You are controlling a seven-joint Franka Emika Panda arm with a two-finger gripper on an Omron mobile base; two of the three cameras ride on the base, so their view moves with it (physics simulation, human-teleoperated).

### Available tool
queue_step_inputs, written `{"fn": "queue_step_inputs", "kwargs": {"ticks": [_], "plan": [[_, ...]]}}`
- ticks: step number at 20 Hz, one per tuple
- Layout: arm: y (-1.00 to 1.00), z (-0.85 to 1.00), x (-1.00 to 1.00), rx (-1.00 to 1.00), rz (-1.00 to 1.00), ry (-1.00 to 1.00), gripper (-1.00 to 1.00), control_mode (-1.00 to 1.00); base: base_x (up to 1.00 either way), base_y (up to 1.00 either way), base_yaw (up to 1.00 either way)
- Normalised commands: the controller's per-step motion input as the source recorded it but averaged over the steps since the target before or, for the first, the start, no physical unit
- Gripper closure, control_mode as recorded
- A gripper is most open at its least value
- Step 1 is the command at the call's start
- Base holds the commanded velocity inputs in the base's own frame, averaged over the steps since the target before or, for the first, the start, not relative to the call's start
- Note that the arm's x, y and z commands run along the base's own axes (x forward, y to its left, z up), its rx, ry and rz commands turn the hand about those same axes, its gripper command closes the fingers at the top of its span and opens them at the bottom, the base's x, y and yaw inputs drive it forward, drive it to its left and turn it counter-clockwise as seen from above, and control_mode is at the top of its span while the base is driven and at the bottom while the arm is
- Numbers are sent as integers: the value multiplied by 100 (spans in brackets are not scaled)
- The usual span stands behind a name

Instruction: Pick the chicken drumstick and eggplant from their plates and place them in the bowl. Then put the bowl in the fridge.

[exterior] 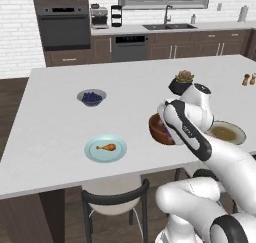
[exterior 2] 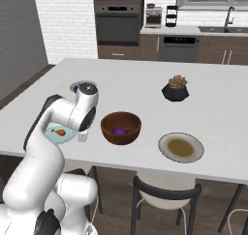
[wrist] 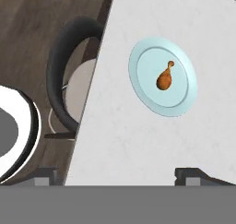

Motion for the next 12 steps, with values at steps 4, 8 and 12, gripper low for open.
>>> {"fn": "queue_step_inputs", "kwargs": {"ticks": [4, 8, 12], "plan": [[99, 1, -9, 0, 0, 0, -100, -100, 0, 0, 0], [91, 0, 25, 0, -12, 3, -100, -100, 0, 0, 0], [59, 26, 21, -12, -33, -16, -100, -100, 0, 0, 0]]}}
